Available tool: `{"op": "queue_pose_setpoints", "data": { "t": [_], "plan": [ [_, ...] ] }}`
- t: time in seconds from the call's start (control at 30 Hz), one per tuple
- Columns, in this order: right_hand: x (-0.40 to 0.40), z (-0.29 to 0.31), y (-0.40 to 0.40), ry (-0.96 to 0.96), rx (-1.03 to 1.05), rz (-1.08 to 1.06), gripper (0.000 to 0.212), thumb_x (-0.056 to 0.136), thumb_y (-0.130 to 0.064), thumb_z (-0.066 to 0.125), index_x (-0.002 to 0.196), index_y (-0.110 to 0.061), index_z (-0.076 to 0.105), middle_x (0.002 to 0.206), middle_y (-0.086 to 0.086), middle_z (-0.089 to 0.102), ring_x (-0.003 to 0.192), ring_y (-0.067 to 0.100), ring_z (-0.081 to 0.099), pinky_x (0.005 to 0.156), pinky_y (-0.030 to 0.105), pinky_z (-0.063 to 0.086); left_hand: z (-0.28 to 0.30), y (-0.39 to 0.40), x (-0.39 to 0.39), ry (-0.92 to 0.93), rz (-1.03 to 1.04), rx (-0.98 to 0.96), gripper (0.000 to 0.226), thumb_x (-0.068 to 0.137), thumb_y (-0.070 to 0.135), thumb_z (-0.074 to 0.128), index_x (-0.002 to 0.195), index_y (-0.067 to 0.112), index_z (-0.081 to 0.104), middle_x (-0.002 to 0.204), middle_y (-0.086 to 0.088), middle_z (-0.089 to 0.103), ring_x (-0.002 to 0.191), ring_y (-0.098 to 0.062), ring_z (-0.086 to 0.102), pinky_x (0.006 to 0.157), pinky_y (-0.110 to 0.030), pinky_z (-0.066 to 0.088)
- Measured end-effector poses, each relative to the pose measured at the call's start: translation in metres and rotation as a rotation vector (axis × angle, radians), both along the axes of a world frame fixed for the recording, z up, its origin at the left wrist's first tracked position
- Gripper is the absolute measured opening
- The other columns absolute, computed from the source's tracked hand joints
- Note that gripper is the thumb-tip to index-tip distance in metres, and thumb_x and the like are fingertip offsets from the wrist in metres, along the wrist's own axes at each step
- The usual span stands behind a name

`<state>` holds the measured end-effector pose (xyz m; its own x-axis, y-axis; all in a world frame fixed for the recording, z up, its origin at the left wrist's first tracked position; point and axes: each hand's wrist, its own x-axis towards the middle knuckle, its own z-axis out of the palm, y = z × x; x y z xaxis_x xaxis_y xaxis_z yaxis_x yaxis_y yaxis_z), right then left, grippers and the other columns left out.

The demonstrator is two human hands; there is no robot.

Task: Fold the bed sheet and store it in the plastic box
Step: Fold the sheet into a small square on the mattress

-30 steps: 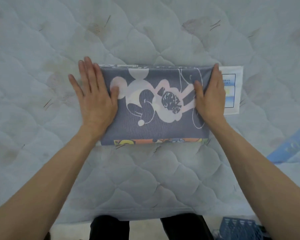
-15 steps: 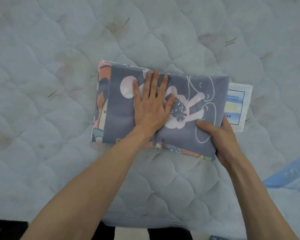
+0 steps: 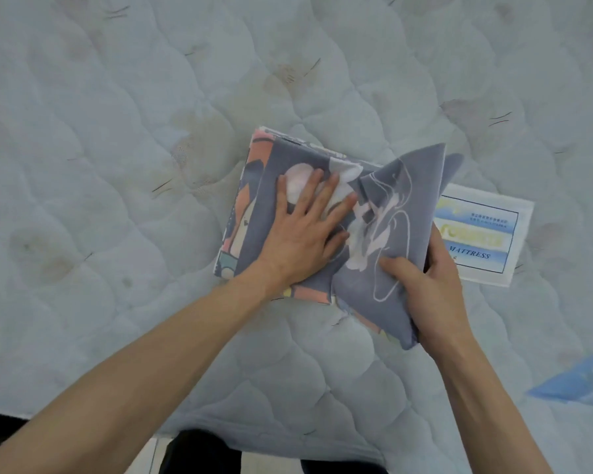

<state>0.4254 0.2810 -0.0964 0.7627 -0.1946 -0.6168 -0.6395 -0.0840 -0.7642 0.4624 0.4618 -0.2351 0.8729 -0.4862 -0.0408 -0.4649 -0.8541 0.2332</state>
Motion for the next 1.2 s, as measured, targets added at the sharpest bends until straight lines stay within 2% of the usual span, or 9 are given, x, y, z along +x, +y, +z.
{"op": "queue_pose_setpoints", "data": {
  "t": [0.2, 0.43, 0.63, 0.8, 0.93, 1.0, 1.03, 1.1, 1.2],
  "plan": [
    [-0.01, -0.005, -0.021, 0.086, 0.02, -0.198, 0.039, 0.077, -0.007, 0.066, 0.106, -0.033, 0.069, 0.101, -0.002, 0.075, 0.086, 0.017, 0.073, 0.066, 0.029, 0.056, 0.001, -0.08, 0.028, 0.054, 0.12, -0.109, 0.054, 0.109, 0.039, 0.026, 0.161, 0.024, 0.031, 0.168, -0.001, 0.028, 0.158, -0.023, 0.02, 0.122, -0.067, 0.006],
    [-0.02, -0.017, -0.04, 0.122, 0.033, -0.192, 0.04, 0.081, 0.0, 0.059, 0.098, -0.034, 0.071, 0.102, 0.001, 0.075, 0.088, 0.02, 0.072, 0.074, 0.038, 0.058, 0.002, -0.105, 0.042, 0.087, 0.202, -0.101, 0.064, 0.107, 0.053, 0.022, 0.163, 0.022, 0.023, 0.171, -0.005, 0.017, 0.159, -0.027, 0.014, 0.124, -0.063, 0.004],
    [-0.028, -0.019, -0.05, 0.116, 0.105, -0.337, 0.041, 0.079, 0.004, 0.058, 0.104, -0.025, 0.071, 0.104, 0.006, 0.075, 0.088, 0.023, 0.072, 0.073, 0.037, 0.058, 0.029, -0.071, -0.055, 0.332, 0.322, -0.477, 0.067, 0.108, 0.043, 0.025, 0.16, 0.001, 0.023, 0.17, -0.014, 0.017, 0.159, -0.025, 0.009, 0.129, -0.048, 0.011],
    [-0.035, -0.025, -0.024, 0.114, 0.25, -0.525, 0.044, 0.072, 0.0, 0.059, 0.115, -0.004, 0.068, 0.109, 0.015, 0.074, 0.095, 0.031, 0.071, 0.08, 0.038, 0.057, 0.022, -0.088, -0.065, 0.388, 0.233, -0.3, 0.064, 0.107, 0.041, 0.015, 0.163, 0.01, 0.021, 0.172, -0.004, 0.012, 0.16, -0.018, 0.004, 0.129, -0.05, 0.007],
    [-0.029, -0.011, -0.015, 0.067, 0.148, -0.429, 0.041, 0.072, -0.004, 0.061, 0.11, -0.014, 0.07, 0.105, 0.01, 0.075, 0.095, 0.029, 0.072, 0.08, 0.036, 0.06, 0.028, -0.081, -0.061, 0.536, 0.24, -0.592, 0.061, 0.108, 0.04, 0.018, 0.163, 0.014, 0.02, 0.172, 0.003, 0.014, 0.159, -0.009, 0.005, 0.13, -0.044, 0.002],
    [-0.026, 0.001, -0.007, 0.073, 0.034, -0.279, 0.035, 0.071, -0.01, 0.062, 0.102, -0.024, 0.07, 0.094, 0.001, 0.076, 0.086, 0.021, 0.072, 0.071, 0.031, 0.059, 0.039, -0.053, -0.057, 0.538, 0.337, -0.748, 0.057, 0.109, 0.041, 0.029, 0.162, 0.019, 0.026, 0.169, 0.008, 0.024, 0.157, -0.005, 0.014, 0.13, -0.037, 0.01],
    [-0.024, 0.008, -0.002, 0.075, -0.028, -0.211, 0.031, 0.07, -0.014, 0.062, 0.097, -0.028, 0.069, 0.087, -0.004, 0.075, 0.079, 0.014, 0.07, 0.065, 0.025, 0.056, 0.041, -0.033, -0.052, 0.425, 0.378, -0.693, 0.056, 0.108, 0.039, 0.036, 0.16, 0.019, 0.031, 0.167, 0.007, 0.03, 0.157, -0.008, 0.02, 0.129, -0.039, 0.015],
    [-0.018, 0.02, 0.009, 0.071, -0.145, -0.124, 0.023, 0.07, -0.02, 0.061, 0.088, -0.033, 0.064, 0.078, -0.011, 0.07, 0.066, 0.002, 0.063, 0.056, 0.016, 0.049, 0.03, 0.016, -0.041, 0.105, 0.384, -0.322, 0.053, 0.107, 0.035, 0.044, 0.157, 0.017, 0.04, 0.164, 0.0, 0.037, 0.156, -0.021, 0.026, 0.126, -0.054, 0.02],
    [-0.008, 0.032, 0.041, 0.095, -0.329, -0.054, 0.024, 0.07, -0.029, 0.058, 0.093, -0.034, 0.058, 0.075, -0.017, 0.066, 0.062, 0.0, 0.06, 0.052, 0.01, 0.042, 0.016, 0.058, -0.036, 0.09, 0.409, 0.068, 0.058, 0.107, 0.046, 0.041, 0.159, 0.023, 0.036, 0.169, -0.005, 0.024, 0.157, -0.033, 0.019, 0.122, -0.062, 0.019]
  ]
}}
